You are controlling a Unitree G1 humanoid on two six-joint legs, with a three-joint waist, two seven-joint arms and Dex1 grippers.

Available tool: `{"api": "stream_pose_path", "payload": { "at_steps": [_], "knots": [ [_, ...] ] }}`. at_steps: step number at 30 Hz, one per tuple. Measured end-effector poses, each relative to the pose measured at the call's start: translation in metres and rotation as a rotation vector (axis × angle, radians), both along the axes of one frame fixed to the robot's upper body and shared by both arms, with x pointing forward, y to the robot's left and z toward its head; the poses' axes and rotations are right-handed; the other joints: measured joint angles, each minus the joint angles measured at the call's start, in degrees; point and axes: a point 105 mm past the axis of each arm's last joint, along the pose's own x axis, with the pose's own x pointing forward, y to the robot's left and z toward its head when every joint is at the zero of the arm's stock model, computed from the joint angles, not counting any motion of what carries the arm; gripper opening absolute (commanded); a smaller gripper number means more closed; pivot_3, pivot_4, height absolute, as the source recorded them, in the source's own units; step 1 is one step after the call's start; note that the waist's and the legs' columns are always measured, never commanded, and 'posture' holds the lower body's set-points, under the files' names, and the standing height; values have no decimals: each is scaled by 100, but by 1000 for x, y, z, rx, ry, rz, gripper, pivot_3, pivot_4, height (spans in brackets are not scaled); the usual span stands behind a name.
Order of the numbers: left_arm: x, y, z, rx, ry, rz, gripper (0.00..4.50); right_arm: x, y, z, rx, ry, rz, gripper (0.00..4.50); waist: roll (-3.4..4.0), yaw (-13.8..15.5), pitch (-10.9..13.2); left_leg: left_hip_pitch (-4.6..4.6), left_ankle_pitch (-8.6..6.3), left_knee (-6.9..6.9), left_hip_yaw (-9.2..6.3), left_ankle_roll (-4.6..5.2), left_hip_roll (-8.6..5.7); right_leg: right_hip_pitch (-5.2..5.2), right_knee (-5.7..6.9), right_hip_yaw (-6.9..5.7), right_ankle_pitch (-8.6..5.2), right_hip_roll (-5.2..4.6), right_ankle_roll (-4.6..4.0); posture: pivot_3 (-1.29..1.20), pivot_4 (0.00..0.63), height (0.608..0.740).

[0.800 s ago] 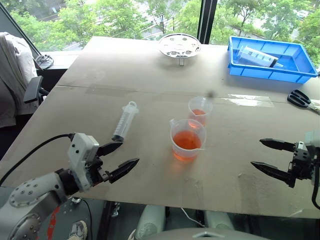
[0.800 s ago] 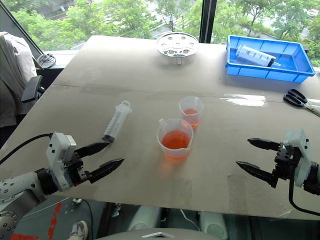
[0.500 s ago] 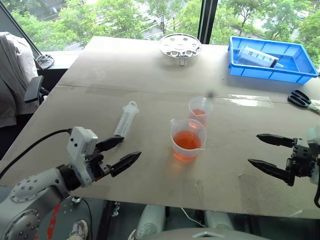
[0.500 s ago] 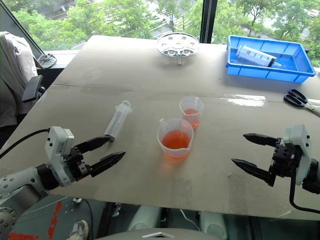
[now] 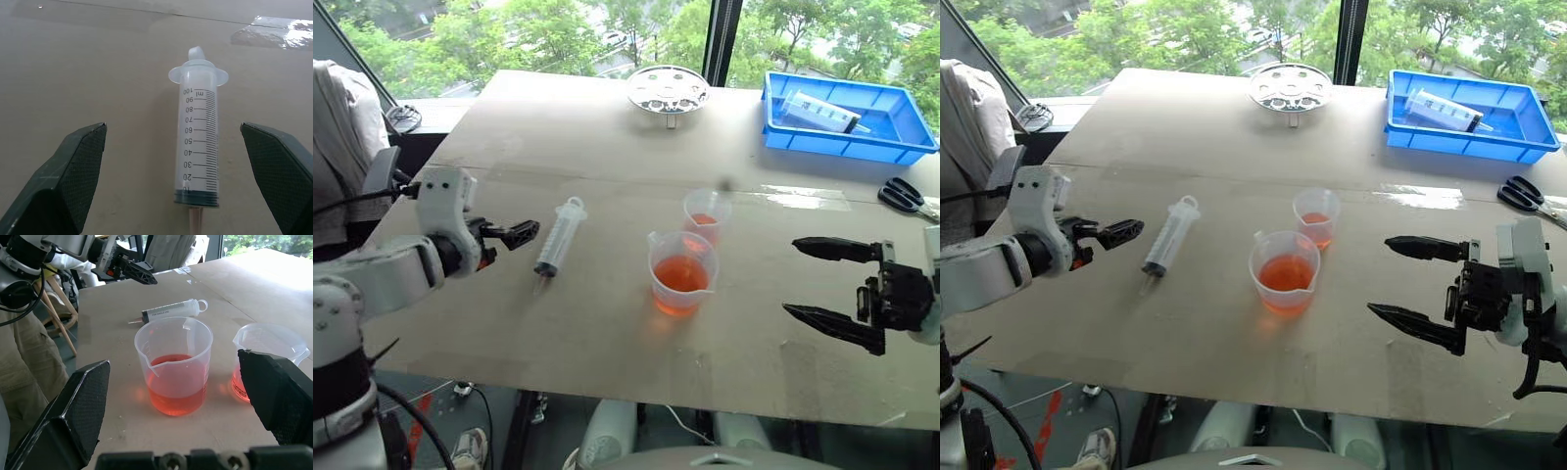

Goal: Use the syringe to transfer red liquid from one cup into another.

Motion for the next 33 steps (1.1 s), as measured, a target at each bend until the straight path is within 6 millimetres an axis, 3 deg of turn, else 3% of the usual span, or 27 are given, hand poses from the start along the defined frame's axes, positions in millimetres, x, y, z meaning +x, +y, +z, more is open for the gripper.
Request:
{"api": "stream_pose_path", "payload": {
  "at_steps": [7, 11, 14, 19, 28, 30, 32, 33],
  "knots": [
    [26, -23, -4, -4, 206, -126, 4472, -13, 2, -4, 18, -12, 72, 4500, -12, -22, 6, 3, 2, -3, 2, -4, -8, -3, 11, 5, -3, -6, 5, 0, 150, 740],
    [34, -24, -17, 10, 322, -135, 4472, -16, 7, -4, 15, -38, 86, 4500, -11, -50, 6, 5, 5, -4, 4, -9, -7, -5, 15, 10, -3, -7, 5, 0, 150, 740],
    [38, -24, -26, 39, 391, -133, 3622, -17, 13, -1, 16, -63, 91, 4500, -11, -32, 6, 3, 8, -4, 3, -15, -9, -5, 14, 8, -3, -13, 5, 0, 150, 740],
    [40, -16, -45, 30, 488, -109, 1394, -18, 19, -3, 26, -56, 77, 4500, -15, -18, 6, -2, 18, -5, 2, -31, -9, -8, 10, 8, -3, -25, 5, 0, 150, 740],
    [34, -6, -42, 1, 532, -138, 1364, -21, 24, -10, 45, -39, 73, 4500, -16, -54, 7, -2, 5, -6, 2, -10, -6, -12, 12, 12, -3, -35, 4, 0, 150, 740],
    [27, 4, -41, 34, 557, -135, 2375, -21, 26, -11, 49, -38, 81, 4500, -16, -66, 7, -4, 5, -8, 3, -10, -7, -15, 12, 13, -3, -35, 4, 0, 150, 740],
    [23, 10, -43, 63, 585, -128, 3102, -20, 27, -13, 53, -39, 87, 4500, -16, -50, 7, -3, 5, -7, 3, -9, -7, -15, 12, 12, -3, -35, 4, 0, 150, 740],
    [23, 10, -44, 64, 586, -130, 3102, -20, 27, -13, 52, -38, 87, 4500, -16, -47, 7, -4, 5, -7, 3, -9, -7, -15, 12, 12, -3, -35, 4, 0, 150, 740]
  ]
}}
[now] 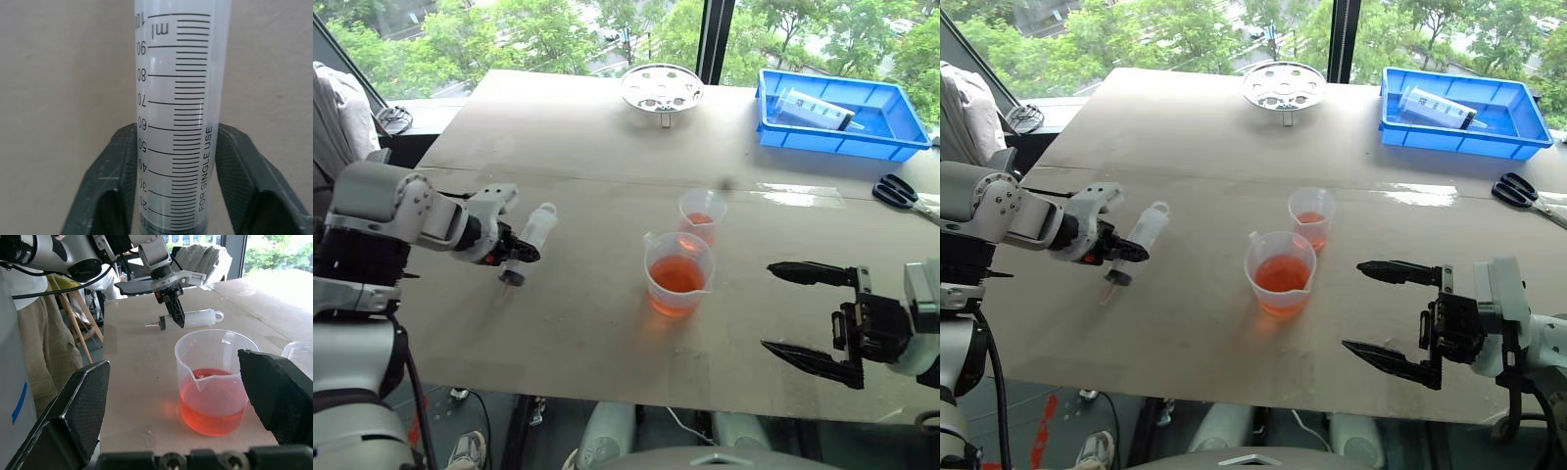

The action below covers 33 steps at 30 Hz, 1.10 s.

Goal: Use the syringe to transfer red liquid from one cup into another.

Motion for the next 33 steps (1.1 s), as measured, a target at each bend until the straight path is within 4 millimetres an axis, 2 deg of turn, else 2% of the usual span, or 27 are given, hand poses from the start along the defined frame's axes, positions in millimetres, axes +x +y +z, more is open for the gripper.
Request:
{"api": "stream_pose_path", "payload": {
  "at_steps": [1, 2, 7, 15, 18, 20, 21, 23, 27, 31, 33],
  "knots": [
    [0, -1, -4, 2, 17, -18, 3703, 1, 0, -1, 1, 5, -2, 4500, -1, 36, 1, -2, 0, 4, -2, 1, 0, 1, 2, -2, 0, 0, 0, 0, 150, 740],
    [1, -3, -3, -3, 23, -30, 3990, 2, 0, -1, 2, 5, -3, 4500, -5, 53, 2, -3, 0, 7, -5, 1, 0, 2, 3, -6, 0, 5, 0, 0, 150, 740],
    [17, -4, 12, 0, -1, -52, 3990, 2, 1, -3, 9, 13, -8, 4500, -6, 39, 2, -5, 0, 9, -2, 3, -4, 5, 1, -11, -1, 19, 1, 0, 150, 740],
    [42, -11, 5, 31, 24, -138, 3990, -4, 11, -3, 23, 10, -33, 4500, -8, 20, 4, -10, -1, 8, 0, 4, -4, -1, 2, -11, -4, 27, 6, 0, 150, 740],
    [48, -8, 3, 60, 23, -157, 3105, -5, 14, -2, 22, 9, -51, 4500, -7, 18, 3, -7, -1, 8, 0, 5, -3, 0, 4, -9, -4, 26, 6, 0, 150, 740],
    [50, -4, 2, 75, 25, -157, 2116, -7, 15, -3, 21, 15, -61, 4500, -7, 19, 3, -6, -1, 8, -2, 5, -2, 0, 7, -11, -4, 26, 6, 0, 150, 740],
    [50, -4, 2, 77, 26, -157, 1807, -7, 15, -3, 21, 15, -62, 4500, -7, 20, 3, -6, -1, 9, -2, 5, -2, 0, 7, -11, -4, 26, 6, 0, 150, 740],
    [49, -3, 2, 70, 34, -161, 1471, -8, 15, -3, 22, 18, -70, 4500, -7, 19, 3, -6, -1, 10, 0, 5, -3, 0, 7, -8, -4, 25, 7, 0, 150, 740],
    [46, -3, 2, 34, 38, -147, 1471, -7, 16, -2, 22, 16, -81, 4500, -7, 9, 3, -9, -1, 10, 0, 6, -2, -1, 5, -9, -4, 23, 7, 0, 150, 740],
    [39, -18, 13, -143, 13, -135, 1470, -5, 14, -4, 18, 22, -106, 4500, -12, 11, 7, -21, -1, 10, -3, 6, -1, -15, 7, -11, -4, 21, 7, 0, 150, 740],
    [34, -42, 55, -455, -105, -143, 1470, 4, 12, 0, 39, 41, -144, 4500, -45, -2, 25, -55, 0, 28, -13, 5, 13, -44, 14, -18, -2, 7, 5, 0, 150, 740]
  ]
}}
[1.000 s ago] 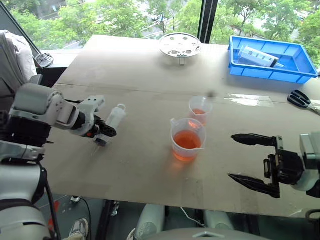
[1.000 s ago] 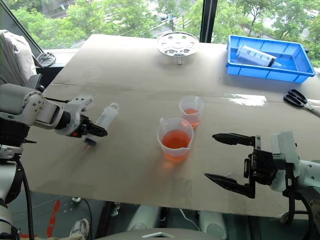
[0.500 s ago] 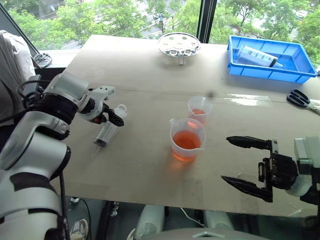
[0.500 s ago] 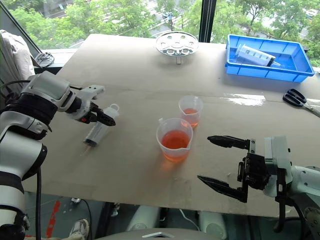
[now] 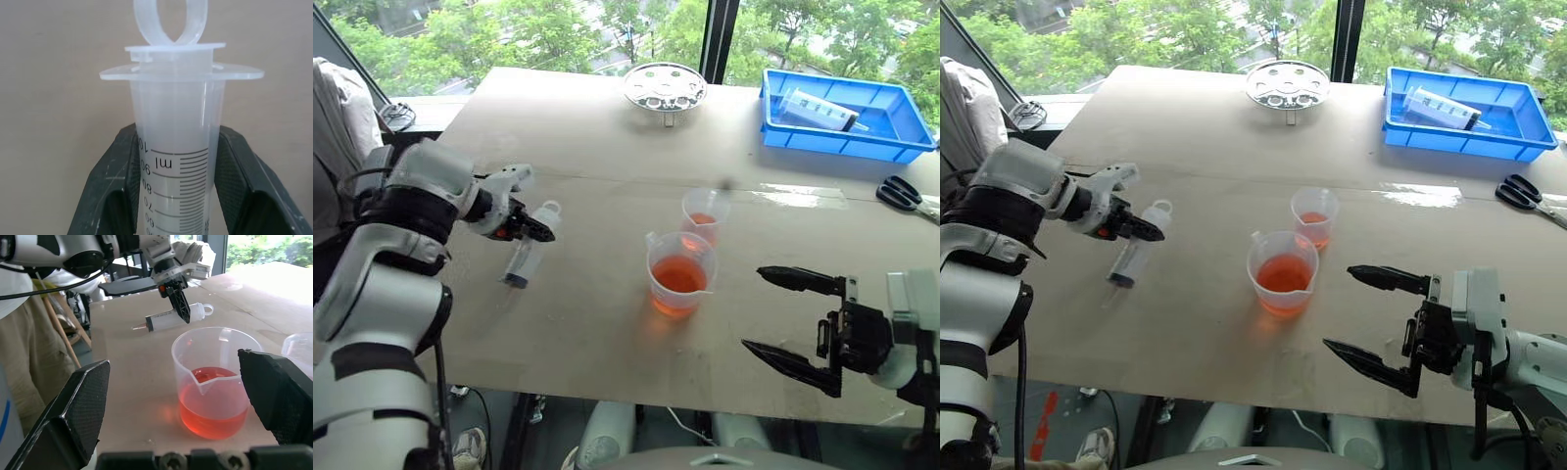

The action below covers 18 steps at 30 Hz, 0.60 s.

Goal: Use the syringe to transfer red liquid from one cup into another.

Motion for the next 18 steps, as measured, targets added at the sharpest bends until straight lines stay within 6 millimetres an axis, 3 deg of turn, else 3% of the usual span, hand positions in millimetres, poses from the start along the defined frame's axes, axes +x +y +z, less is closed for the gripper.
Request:
{"api": "stream_pose_path", "payload": {
  "at_steps": [3, 5, 7, 9, 14, 18],
  "knots": [
    [-14, -35, 85, -305, -325, -145, 1470, 14, -4, 7, 33, 20, -52, 4500, 8, -6, -15, -28, 6, 18, -2, -10, 0, -18, 1, -1, 1, -9, 0, 0, 150, 740],
    [-23, -61, 107, -373, -524, -226, 1470, 23, -7, 13, 45, 12, -91, 4500, 55, 37, -43, -22, 14, 17, 2, -24, -12, -11, -1, 6, 0, -22, 2, 0, 150, 740],
    [-32, -86, 106, -395, -620, -290, 1470, 34, -11, 21, 49, -27, -151, 4500, 63, 76, -47, -25, 16, 22, -8, -25, -20, -5, 4, 5, 0, -29, 5, 0, 150, 740],
    [-37, -116, 89, -398, -653, -338, 1470, 46, -17, 30, 36, -53, -230, 4500, 58, 60, -44, -29, 16, 36, -13, -26, -20, -4, 12, 6, 1, -19, 4, 0, 150, 740],
    [-47, -147, 96, -434, -903, -397, 1470, 57, -25, 39, 8, -22, -317, 4500, 70, 3, -50, -9, 16, 25, 20, -26, -14, -6, 16, 33, 2, -9, 2, 0, 150, 740],
    [-52, -164, 81, -471, -975, -484, 1470, 59, -30, 59, -42, -59, -383, 4500, 73, 17, -51, -5, 15, 15, 23, -23, -10, -5, 11, 46, 3, 6, 1, 0, 150, 740]
  ]
}}
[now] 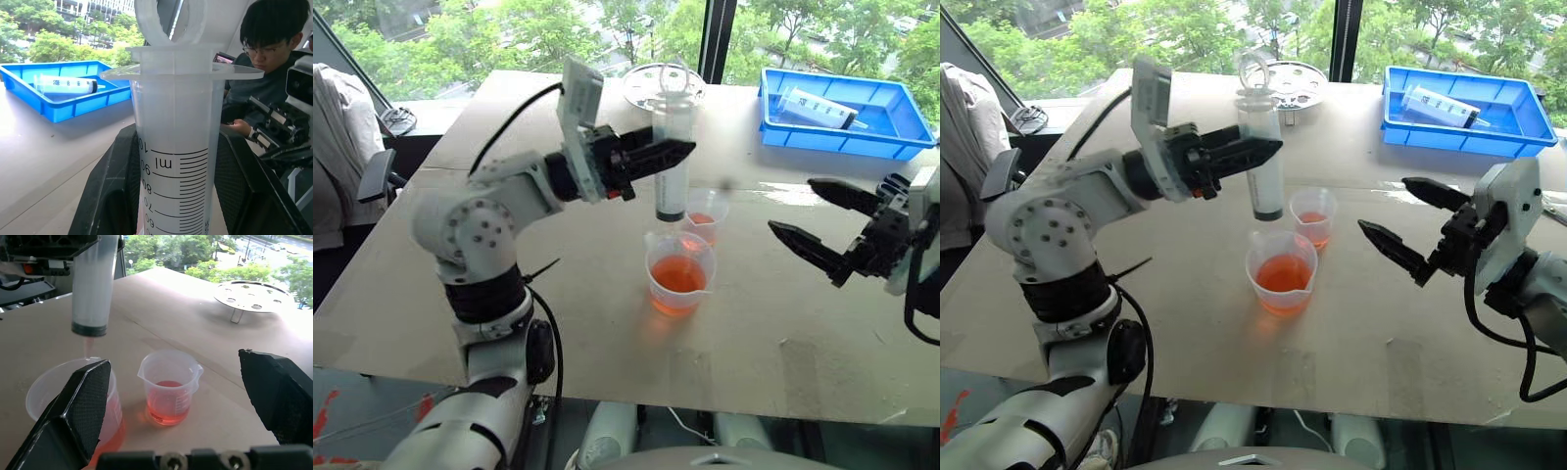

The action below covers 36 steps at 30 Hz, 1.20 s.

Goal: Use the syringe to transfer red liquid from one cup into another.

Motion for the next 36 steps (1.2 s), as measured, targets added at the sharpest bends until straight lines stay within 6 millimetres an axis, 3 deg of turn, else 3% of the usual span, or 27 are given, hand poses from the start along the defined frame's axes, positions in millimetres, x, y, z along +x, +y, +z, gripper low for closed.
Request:
{"api": "stream_pose_path", "payload": {
  "at_steps": [4, 14, 26, 36],
  "knots": [
    [-11, -4, 5, -15, -89, -90, 1470, -1, 4, 0, 0, 72, 1, 4500, 2, 5, -1, 1, -13, 0, 6, 24, -3, 3, -2, -6, 0, 10, 0, 0, 150, 740],
    [-22, -10, -46, 73, -129, -293, 1470, -3, 21, 10, 20, 126, 42, 4500, 1, 12, 0, -1, -15, 1, 8, 28, -4, 4, -9, -16, -1, 13, 0, 0, 150, 740],
    [-27, -15, -81, 159, -249, -351, 1470, 9, 38, 21, -10, 54, 86, 4500, 2, 3, 0, -5, -16, 1, 2, 29, -1, 2, -14, -20, -1, 12, 0, 0, 150, 740],
    [-24, -12, -87, 162, -276, -325, 1470, 13, 44, 14, -55, 46, 127, 4500, 2, -10, 0, -4, -16, 1, -1, 30, -1, 2, -11, -26, -1, 14, 0, 0, 150, 740]
  ]
}}
